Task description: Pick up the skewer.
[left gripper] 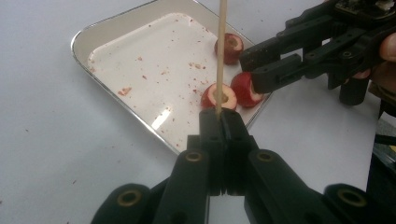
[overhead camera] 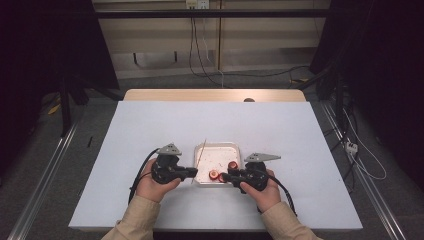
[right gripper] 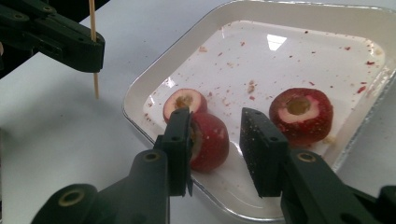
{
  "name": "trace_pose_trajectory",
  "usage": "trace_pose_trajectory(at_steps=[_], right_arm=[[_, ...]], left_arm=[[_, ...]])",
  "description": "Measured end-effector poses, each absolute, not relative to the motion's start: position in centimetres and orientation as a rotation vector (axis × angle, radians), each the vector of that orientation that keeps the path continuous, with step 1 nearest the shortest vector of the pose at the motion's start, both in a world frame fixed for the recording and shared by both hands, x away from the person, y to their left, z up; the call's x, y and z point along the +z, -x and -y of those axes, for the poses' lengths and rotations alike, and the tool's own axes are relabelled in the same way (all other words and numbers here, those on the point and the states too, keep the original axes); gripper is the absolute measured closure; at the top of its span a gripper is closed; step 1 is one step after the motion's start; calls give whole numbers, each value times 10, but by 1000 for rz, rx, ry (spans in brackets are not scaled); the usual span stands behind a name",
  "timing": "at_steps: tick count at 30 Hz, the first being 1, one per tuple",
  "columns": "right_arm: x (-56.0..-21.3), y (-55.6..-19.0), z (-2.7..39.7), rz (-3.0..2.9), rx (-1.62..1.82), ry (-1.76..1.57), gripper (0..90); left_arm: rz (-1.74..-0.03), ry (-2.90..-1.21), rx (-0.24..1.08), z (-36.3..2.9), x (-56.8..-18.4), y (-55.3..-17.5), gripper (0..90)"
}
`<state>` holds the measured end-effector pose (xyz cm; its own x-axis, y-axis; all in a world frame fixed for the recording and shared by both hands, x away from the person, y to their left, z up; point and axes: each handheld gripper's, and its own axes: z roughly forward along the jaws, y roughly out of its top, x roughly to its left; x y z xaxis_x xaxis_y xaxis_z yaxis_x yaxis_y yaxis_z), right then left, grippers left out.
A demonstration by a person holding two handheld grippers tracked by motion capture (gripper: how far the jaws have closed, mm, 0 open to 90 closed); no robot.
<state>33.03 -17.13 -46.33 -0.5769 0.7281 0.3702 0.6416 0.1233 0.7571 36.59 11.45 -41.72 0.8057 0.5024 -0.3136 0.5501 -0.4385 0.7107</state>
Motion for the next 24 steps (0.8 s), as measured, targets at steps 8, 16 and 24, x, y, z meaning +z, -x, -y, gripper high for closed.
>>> trace_pose_trajectory(at_steps=[8, 16, 24], right_arm=[[-466, -333, 164, -2310, 1497, -1390, 644], [-469, -336, 160, -2324, 1550, -1428, 715], [-451, -347, 182, -2183, 1721, -1545, 719]], left_arm=[[-775, -2116, -71, -115, -418, -367, 894], [-777, -2122, -82, -114, -418, -366, 894], [-776, -2131, -106, -112, -418, -365, 894]])
